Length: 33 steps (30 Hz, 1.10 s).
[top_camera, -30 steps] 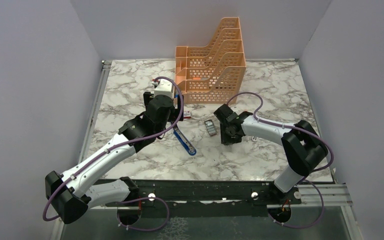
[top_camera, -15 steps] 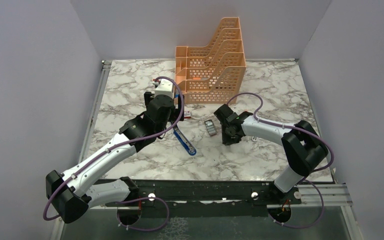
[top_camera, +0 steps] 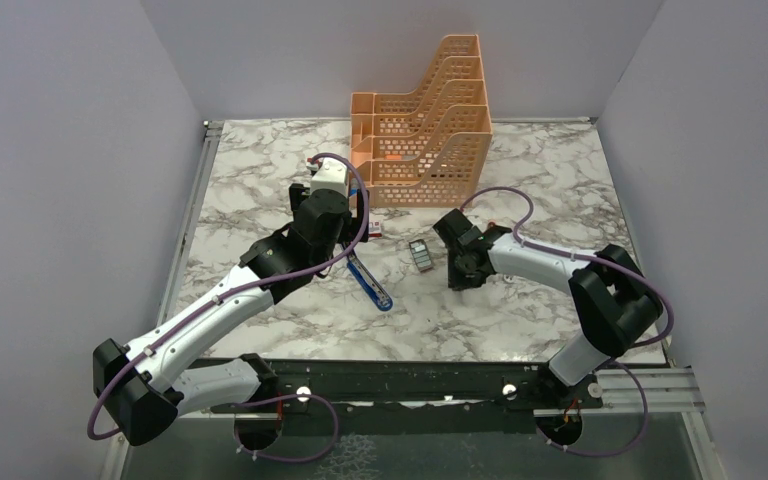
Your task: Load the staples into the stapler
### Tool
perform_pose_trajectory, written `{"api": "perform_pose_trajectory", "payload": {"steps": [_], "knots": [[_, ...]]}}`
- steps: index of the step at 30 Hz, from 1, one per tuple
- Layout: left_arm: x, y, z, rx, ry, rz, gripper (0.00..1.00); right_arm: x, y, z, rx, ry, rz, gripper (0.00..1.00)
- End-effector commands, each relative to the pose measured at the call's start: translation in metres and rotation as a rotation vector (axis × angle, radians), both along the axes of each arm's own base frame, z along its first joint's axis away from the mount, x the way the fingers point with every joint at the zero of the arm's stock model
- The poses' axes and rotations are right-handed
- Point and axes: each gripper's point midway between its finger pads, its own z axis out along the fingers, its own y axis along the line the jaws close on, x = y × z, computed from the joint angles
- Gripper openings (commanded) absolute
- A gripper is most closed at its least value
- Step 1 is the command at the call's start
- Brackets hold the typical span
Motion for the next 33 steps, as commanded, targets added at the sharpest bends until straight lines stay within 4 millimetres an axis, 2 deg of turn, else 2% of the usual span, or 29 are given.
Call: {"api": "perform_pose_trajectory", "payload": {"steps": [1, 14, 19, 33], "knots": [[0.0012, -0.0043, -0.0006, -0.014, -0.004, -0.011, 0.94, 0.0048, 0.0023, 0.0012, 0.034, -0.018, -0.022, 0.29], [0.0017, -0.0043, -0.0005, -0.011, -0.004, -0.01, 0.94, 0.0078, 0.0083, -0.0002, 0.056, -0.022, -0.014, 0.32], [0.0017, -0.0045, -0.001, -0.011, -0.003, -0.011, 0.94, 0.0078, 0.0065, -0.001, 0.049, -0.023, -0.018, 0.27], [0.0014, -0.0037, -0.0015, -0.01, -0.003, -0.009, 0.94, 0.0098, 0.0015, -0.0007, 0.021, -0.031, -0.033, 0.21]]}}
